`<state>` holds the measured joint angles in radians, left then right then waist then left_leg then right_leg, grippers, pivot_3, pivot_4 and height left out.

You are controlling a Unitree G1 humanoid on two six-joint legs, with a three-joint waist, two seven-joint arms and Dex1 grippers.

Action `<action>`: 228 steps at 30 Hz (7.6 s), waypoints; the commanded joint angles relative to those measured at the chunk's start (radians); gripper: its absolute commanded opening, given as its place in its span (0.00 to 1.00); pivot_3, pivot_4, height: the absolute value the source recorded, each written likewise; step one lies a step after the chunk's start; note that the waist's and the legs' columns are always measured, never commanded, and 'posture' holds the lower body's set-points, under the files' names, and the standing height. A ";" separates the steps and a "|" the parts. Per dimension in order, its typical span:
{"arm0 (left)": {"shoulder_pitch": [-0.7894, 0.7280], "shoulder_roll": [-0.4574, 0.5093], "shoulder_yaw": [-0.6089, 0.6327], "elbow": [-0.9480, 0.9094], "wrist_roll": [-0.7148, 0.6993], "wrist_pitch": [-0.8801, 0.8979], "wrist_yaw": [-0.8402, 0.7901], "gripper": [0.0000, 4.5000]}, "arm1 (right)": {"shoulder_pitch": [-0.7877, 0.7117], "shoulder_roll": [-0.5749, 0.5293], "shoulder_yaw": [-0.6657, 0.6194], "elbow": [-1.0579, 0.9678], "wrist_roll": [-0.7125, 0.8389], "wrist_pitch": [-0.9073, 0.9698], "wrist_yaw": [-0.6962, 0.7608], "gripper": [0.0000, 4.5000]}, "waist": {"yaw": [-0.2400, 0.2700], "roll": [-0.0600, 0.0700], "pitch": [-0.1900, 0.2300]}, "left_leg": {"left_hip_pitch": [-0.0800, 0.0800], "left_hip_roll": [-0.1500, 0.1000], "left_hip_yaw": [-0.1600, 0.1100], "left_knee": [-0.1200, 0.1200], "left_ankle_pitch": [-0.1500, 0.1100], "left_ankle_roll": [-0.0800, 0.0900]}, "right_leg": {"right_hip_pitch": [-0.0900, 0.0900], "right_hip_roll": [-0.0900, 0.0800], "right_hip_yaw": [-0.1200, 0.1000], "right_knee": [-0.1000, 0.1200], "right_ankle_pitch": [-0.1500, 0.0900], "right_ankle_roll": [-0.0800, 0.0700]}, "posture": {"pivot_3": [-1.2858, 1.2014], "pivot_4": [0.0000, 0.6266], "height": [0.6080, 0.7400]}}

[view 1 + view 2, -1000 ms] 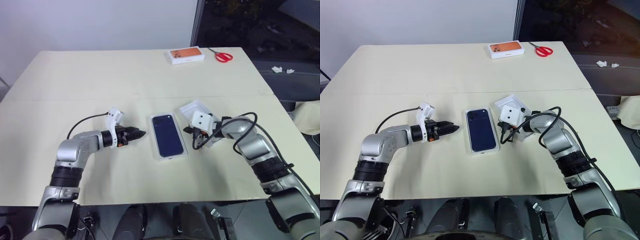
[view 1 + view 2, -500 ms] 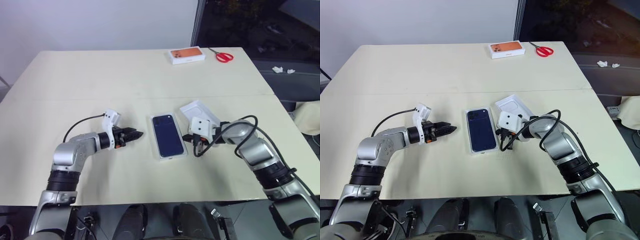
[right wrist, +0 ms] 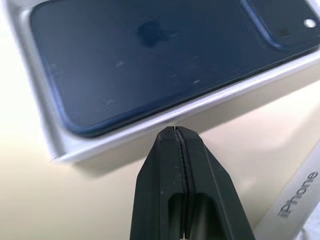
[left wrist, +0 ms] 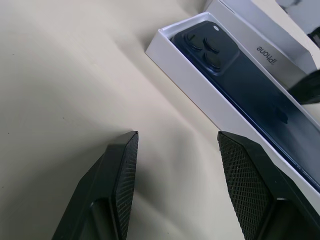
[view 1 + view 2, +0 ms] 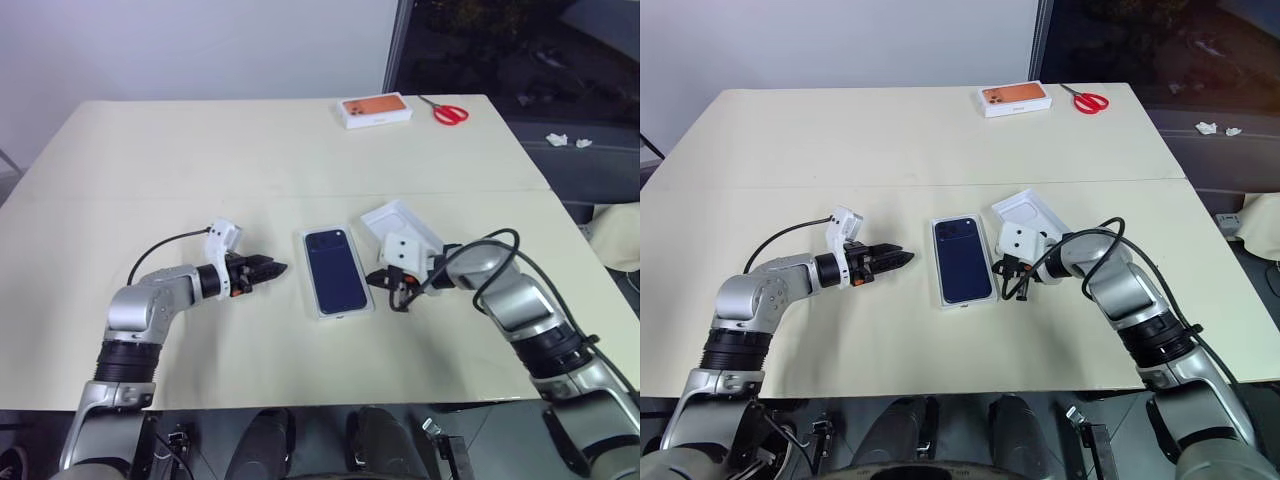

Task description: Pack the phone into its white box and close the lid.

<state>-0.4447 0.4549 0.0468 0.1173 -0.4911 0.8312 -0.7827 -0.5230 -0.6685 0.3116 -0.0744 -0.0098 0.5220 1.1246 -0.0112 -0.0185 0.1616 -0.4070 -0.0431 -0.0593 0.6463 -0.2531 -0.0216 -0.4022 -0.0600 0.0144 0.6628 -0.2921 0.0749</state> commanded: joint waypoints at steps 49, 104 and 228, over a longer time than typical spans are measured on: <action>0.136 0.219 0.136 -0.160 -0.046 -0.244 -0.214 1.00 | -0.107 -0.038 -0.122 -0.106 0.192 0.340 -0.144 0.99 | -0.001 0.001 0.002 | -0.003 0.000 0.000 -0.001 -0.001 0.001 | -0.003 -0.002 0.000 -0.001 0.000 0.000 | 0.52 0.24 1.00; 0.195 0.061 0.084 -0.235 -0.047 -0.379 -0.100 1.00 | -0.358 0.014 -0.053 0.008 0.829 1.092 -0.997 0.94 | -0.003 0.004 0.004 | -0.003 0.000 0.001 -0.001 -0.001 0.002 | -0.004 -0.001 0.000 -0.001 0.000 0.000 | 0.52 0.24 1.00; 0.267 -0.029 0.017 -0.264 -0.033 -0.472 -0.054 0.00 | 0.008 0.376 -0.361 0.043 1.809 0.649 -1.289 0.83 | -0.025 0.009 0.008 | -0.003 0.003 0.003 -0.002 -0.001 0.002 | -0.004 0.002 0.001 0.000 0.000 0.000 | 0.52 0.24 1.00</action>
<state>-0.1681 0.4264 0.0598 -0.1310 -0.5296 0.3803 -0.8373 -0.4737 -0.2466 -0.0165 0.0341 1.8276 1.1361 -0.2453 -0.0366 -0.0094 0.1696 -0.4103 -0.0404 -0.0566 0.6452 -0.2544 -0.0188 -0.4059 -0.0582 0.0155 0.6624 -0.2922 0.0749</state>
